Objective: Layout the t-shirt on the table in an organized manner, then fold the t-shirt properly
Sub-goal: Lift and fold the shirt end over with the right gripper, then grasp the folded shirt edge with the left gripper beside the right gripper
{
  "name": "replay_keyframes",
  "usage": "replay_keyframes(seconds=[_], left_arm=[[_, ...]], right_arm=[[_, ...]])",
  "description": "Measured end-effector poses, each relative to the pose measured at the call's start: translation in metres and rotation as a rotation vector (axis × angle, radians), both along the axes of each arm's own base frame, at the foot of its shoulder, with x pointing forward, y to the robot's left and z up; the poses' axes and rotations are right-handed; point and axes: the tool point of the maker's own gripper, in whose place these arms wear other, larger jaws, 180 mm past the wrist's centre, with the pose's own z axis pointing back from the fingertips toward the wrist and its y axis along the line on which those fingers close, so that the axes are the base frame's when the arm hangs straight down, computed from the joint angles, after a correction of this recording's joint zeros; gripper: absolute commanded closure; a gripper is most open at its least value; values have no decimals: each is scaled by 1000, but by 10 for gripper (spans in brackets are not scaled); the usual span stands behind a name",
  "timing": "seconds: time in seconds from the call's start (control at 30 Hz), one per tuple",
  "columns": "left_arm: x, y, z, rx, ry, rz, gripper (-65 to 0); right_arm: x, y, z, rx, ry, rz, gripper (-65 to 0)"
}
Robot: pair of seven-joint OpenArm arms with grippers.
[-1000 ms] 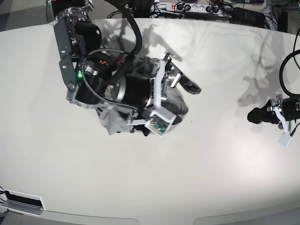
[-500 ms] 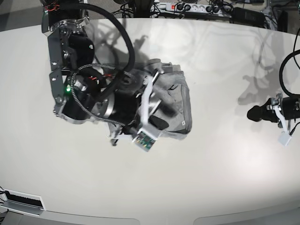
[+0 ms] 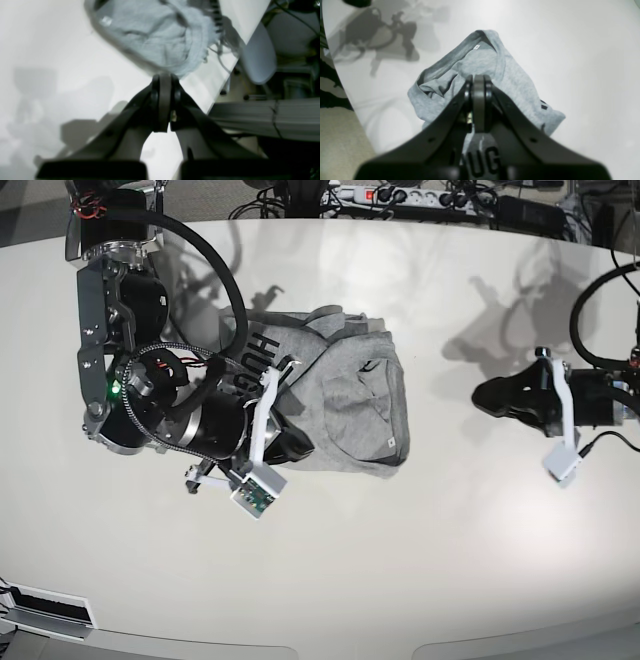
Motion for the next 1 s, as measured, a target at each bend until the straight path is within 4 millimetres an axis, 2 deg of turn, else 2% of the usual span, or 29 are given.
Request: replay_keyframes(seconds=[0.1,0.13,0.17,0.23,0.27,0.3,0.43,0.6,0.8,1.0], left_arm=[[-13,-19,-1,-13,-13,-43,0],[-20,-25,-5,-20,3,-57,-44],[-28,-29,-13,-9,24,-70,-128],[-41,-36,-35,51,59,-106,-300],[-47,-41,-44,69,72,-126,-357],[-50,-48,-50,76,68,-140,-381],[-55,-73,-64,89,6,-187,-382],[-64,-81,-87,191,-78,-263,-382],[-58,-88,-88,202,-149,-276,-382],[-44,-108,-77,158,-191,-267,-382]], right_arm=[[1,-2,0,-6,-2,-2,0],[0,-3,-1,-9,0,-2,0],[0,-3,-1,-10,1,-2,0],[2,-6,-3,-31,-4,-9,-79],[2,-6,-3,-32,-5,-10,-114],[2,-6,-3,-33,-5,-10,-138],[2,-7,-4,-35,-5,-9,-152],[2,-7,-3,-34,-5,-10,-152],[2,-7,-4,-34,-4,-10,-151],[2,-7,-3,-30,-4,-8,-151]])
